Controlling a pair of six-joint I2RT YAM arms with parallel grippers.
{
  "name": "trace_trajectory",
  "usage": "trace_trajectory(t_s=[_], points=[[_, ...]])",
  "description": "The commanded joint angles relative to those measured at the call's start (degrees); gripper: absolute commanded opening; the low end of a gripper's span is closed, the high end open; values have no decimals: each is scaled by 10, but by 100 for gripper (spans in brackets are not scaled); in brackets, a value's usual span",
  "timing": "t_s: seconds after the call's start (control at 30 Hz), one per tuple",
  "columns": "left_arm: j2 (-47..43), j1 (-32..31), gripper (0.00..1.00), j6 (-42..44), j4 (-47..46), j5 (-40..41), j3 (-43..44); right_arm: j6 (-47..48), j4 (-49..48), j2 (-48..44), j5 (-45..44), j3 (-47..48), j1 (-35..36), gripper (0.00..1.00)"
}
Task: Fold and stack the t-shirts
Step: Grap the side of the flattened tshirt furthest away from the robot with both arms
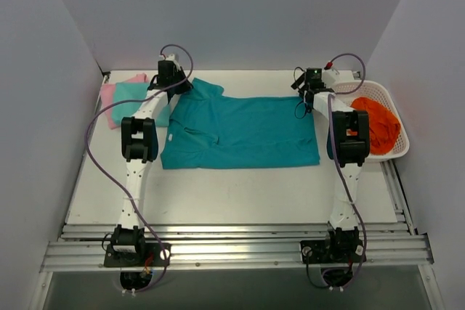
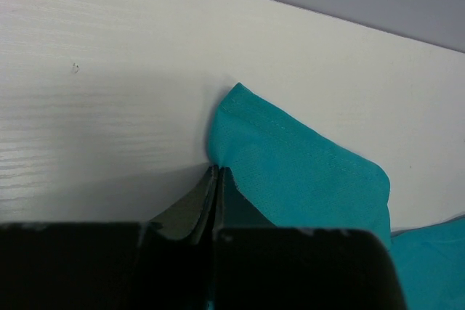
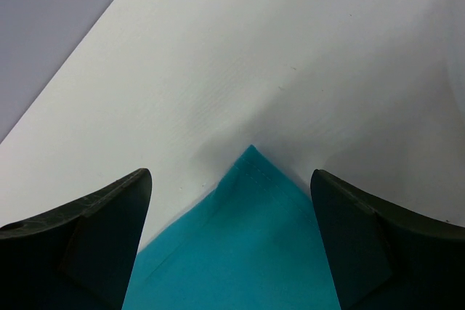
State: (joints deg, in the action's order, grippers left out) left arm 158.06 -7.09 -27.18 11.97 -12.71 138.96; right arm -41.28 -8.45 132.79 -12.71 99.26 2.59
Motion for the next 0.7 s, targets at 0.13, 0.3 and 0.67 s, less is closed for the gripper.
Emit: trace_trajectory(t_s=[0.13, 0.3, 0.67], points=[[-24, 0, 2, 10, -3, -8, -7, 6, 26, 23, 16, 46, -7, 86], [-24, 0, 2, 6, -5, -9, -9, 5, 12, 19, 20, 30, -7, 85], [-33, 0, 2, 4, -16, -14, -31, 4, 2, 49, 44, 23, -2, 64]])
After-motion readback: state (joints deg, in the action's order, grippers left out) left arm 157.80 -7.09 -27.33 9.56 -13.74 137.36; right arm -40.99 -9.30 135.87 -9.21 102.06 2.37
